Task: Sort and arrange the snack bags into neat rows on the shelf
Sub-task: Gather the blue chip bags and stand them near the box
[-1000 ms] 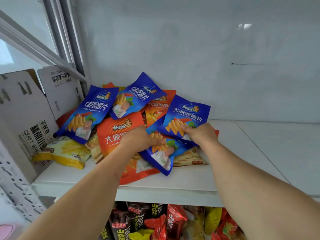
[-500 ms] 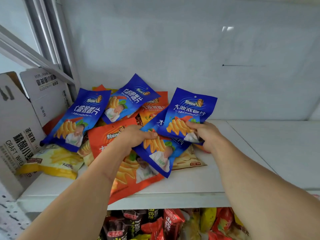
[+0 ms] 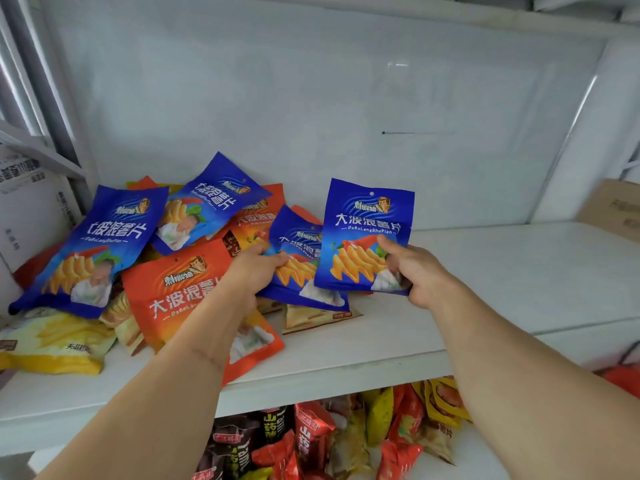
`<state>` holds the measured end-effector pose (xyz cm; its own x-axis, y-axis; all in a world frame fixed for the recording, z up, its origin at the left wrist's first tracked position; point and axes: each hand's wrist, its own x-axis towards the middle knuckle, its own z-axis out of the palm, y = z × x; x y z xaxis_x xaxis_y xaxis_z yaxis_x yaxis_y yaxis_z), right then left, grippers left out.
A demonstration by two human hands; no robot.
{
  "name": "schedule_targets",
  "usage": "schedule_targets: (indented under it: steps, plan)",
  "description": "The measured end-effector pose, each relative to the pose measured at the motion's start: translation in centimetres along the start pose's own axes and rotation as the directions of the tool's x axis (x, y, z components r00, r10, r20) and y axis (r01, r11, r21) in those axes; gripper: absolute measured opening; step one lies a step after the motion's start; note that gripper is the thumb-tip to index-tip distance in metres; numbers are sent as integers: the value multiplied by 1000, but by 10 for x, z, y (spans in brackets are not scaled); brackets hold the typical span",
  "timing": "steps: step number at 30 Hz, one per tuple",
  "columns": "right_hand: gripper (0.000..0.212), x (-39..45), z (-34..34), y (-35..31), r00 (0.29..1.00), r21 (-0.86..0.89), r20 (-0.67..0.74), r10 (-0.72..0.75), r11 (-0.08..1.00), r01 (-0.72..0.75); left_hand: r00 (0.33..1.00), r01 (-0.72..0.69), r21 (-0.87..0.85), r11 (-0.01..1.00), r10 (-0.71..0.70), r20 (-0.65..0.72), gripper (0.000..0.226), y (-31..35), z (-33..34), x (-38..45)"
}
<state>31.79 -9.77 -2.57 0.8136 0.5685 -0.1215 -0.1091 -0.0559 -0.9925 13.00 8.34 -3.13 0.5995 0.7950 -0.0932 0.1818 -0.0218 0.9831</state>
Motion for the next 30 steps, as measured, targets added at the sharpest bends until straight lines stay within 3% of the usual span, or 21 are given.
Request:
schedule_targets:
  steps: [5, 11, 18, 23, 30]
  plan:
    - [43, -5, -47, -2, 999, 4, -34, -1, 1000, 1, 985, 49, -149, 988, -24, 169, 23, 15, 48, -24]
    - [46, 4, -131, -8, 997, 36, -74, 6, 999, -3, 908, 114, -217, 970, -13, 418, 25, 17, 129, -54]
    - [44, 31, -274, -15, 993, 1, -118, 0, 1000, 0, 907, 177, -267, 947, -52, 417, 33, 14, 274, -74]
    - [40, 55, -374, -19, 991, 10, -131, -8, 1000, 10, 895, 235, -308, 922, -81, 439, 25, 21, 379, -87]
    - [38, 90, -489, -22, 982, 0, -191, 2, 1000, -2, 916, 193, -294, 936, -65, 395, 19, 53, 491, -62]
